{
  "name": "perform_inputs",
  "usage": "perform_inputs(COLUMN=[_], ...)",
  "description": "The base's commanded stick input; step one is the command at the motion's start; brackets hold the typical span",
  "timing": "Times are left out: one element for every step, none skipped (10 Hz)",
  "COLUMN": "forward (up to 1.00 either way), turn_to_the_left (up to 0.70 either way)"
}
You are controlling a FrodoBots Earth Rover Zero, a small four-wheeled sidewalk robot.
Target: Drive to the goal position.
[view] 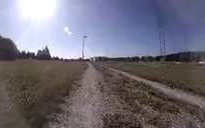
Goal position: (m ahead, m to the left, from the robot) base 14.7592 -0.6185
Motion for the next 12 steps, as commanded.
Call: perform_inputs(forward=[0.5, 0.5, 0.5, 0.5, 0.5, 0.5, 0.5, 0.5, 0.5, 0.5, 0.5, 0.5], turn_to_the_left=[0.5, 0.5, 0.38, 0.13, 0.0, 0.0, 0.0, 0.0, 0.0, 0.0, 0.0, 0.0])
